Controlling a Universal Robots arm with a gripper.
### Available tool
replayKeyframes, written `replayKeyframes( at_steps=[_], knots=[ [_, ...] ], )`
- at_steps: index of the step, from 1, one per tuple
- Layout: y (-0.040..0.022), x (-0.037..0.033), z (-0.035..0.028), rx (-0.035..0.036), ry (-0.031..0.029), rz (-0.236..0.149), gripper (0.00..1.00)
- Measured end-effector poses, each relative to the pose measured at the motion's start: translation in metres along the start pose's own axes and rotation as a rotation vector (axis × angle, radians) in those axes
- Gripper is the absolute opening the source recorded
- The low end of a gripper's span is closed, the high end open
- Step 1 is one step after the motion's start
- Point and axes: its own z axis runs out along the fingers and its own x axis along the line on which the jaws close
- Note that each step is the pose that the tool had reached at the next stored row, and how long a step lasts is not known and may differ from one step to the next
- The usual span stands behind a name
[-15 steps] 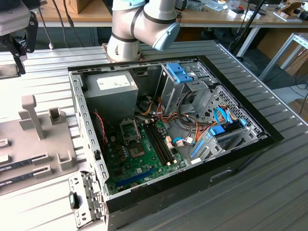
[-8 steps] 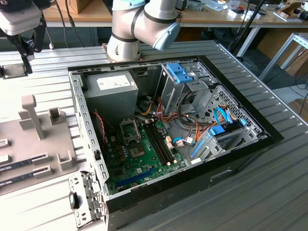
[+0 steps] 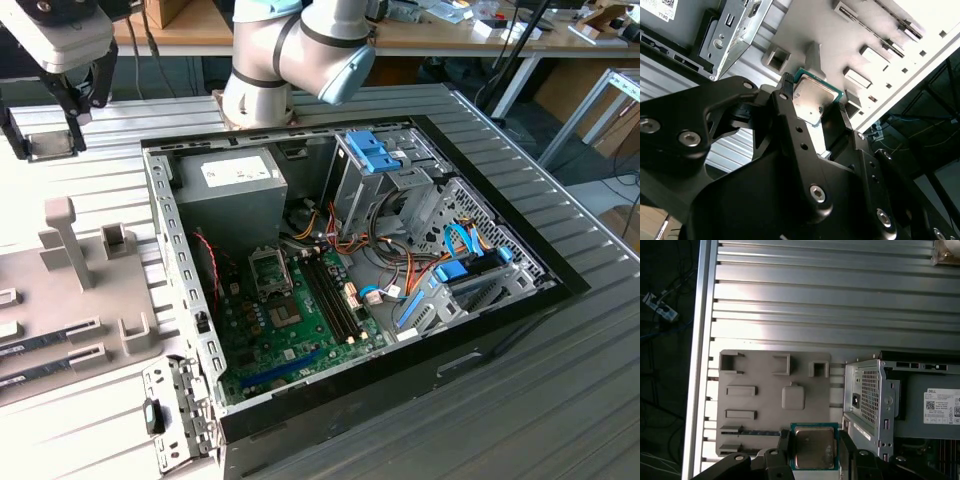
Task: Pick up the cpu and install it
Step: 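Pick up the cpu and move it towards the insertion slot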
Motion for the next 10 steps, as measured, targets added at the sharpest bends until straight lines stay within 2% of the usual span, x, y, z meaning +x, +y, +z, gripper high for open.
replayKeyframes(
  at_steps=[8,10],
  knots=[
    [-0.0007,-0.0136,0.0007,0.0,-0.0001,0.0,0.47],
    [-0.0009,-0.019,0.0009,0.0001,0.0,0.0,0.47]
  ],
)
